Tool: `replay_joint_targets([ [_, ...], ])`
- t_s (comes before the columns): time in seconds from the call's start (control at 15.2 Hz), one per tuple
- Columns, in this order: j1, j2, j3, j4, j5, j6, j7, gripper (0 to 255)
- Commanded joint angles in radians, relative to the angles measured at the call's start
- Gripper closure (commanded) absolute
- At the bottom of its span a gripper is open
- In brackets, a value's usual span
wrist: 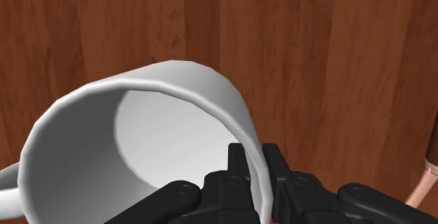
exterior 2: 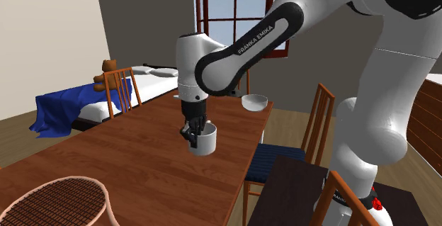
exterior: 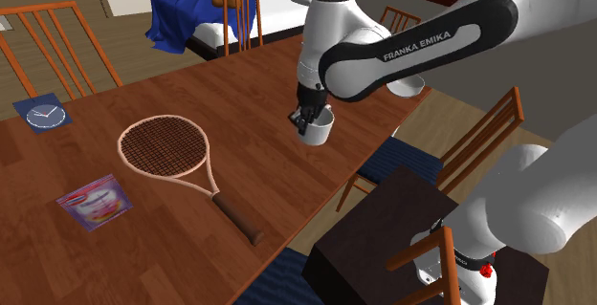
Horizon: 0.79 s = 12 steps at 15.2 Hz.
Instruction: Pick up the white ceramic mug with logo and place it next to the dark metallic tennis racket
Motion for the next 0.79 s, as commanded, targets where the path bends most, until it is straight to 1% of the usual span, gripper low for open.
replay_joint_targets([
  [0.0, 0.024, -0.034, 0.028, -0.036, 0.012, 0.0, 0.043, 255],
  [0.33, 0.086, -0.083, 0.107, -0.077, 0.046, -0.011, 0.159, 255],
  [0.66, 0.153, -0.107, 0.195, -0.087, 0.08, -0.026, 0.288, 255],
  [0.73, 0.152, -0.098, 0.198, -0.094, 0.078, -0.011, 0.291, 255],
])
